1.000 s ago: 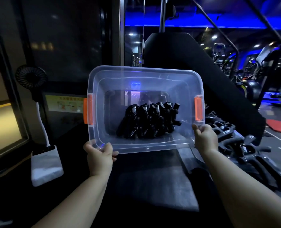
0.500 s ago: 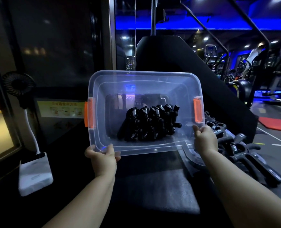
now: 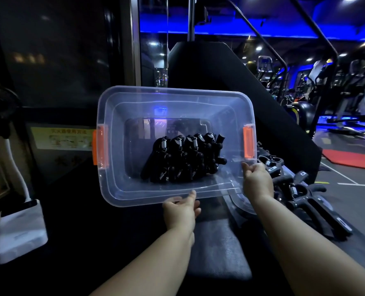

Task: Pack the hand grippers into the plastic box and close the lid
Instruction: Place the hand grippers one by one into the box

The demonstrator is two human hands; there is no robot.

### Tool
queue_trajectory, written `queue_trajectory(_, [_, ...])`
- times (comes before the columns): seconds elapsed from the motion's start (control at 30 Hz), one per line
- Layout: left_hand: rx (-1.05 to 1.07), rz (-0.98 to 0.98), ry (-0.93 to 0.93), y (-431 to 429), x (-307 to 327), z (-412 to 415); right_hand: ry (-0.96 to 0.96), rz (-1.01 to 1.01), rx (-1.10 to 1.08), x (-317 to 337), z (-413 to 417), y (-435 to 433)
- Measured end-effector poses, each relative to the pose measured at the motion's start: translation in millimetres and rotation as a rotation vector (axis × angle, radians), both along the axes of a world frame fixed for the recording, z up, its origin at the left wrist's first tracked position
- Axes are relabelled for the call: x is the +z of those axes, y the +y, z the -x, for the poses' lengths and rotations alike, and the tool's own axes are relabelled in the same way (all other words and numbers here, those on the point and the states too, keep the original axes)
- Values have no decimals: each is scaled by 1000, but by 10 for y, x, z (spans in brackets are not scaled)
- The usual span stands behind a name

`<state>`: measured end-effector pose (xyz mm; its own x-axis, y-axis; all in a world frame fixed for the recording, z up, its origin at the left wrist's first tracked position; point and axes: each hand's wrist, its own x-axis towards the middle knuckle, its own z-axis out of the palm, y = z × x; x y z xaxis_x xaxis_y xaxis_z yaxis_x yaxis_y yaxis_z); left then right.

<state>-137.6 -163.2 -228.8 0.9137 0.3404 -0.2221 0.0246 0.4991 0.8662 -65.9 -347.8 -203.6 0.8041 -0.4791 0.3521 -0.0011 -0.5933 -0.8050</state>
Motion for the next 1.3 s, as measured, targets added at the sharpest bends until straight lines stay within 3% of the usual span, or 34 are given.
queue_trajectory(0.2, [22, -196, 54, 69, 69, 74, -11, 8, 9, -12, -30, -19])
queue_trajectory(0.57, [87, -64, 18, 4, 39, 37, 19, 107, 38, -35, 67, -76])
queue_trajectory(0.9, [70, -71, 16, 6, 28, 41, -37, 288, -102, 56, 316, -430])
queue_trajectory(1.1, [55, -93, 8, 34, 2, 53, 191, 515, -330, 4, 654, -859])
queue_trajectory(1.3, [54, -101, 2, 39, -4, 63, 444, 486, -308, -272, 813, -1016])
